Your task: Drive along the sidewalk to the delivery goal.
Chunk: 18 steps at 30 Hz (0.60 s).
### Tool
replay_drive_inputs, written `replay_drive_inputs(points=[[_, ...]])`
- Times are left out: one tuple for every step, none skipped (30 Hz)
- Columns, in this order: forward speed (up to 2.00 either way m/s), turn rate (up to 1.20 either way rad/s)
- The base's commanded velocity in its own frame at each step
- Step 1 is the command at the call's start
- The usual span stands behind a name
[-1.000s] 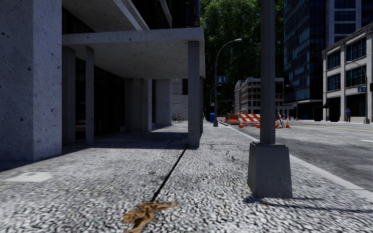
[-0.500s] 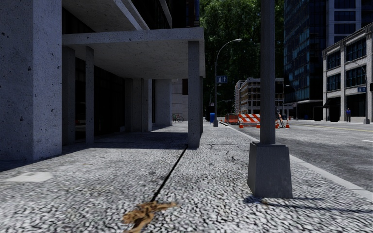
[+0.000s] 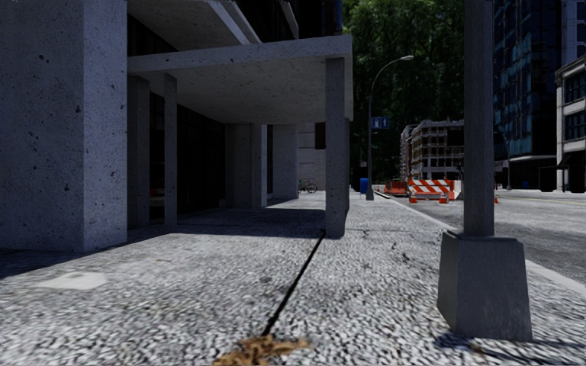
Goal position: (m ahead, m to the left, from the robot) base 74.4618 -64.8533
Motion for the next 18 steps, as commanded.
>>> replay_drive_inputs(points=[[0.7,0.45],[0.7,0.45],[0.74,0.45],[0.79,0.45],[0.81,0.45],[0.81,0.45],[0.81,0.45],[0.82,0.45],[0.83,0.45],[0.83,0.45],[0.83,0.45],[0.83,0.45],[0.91,0.45],[1.04,0.45],[1.04,0.45],[2.0,0.45],[2.0,0.35],[2.0,0.2]])
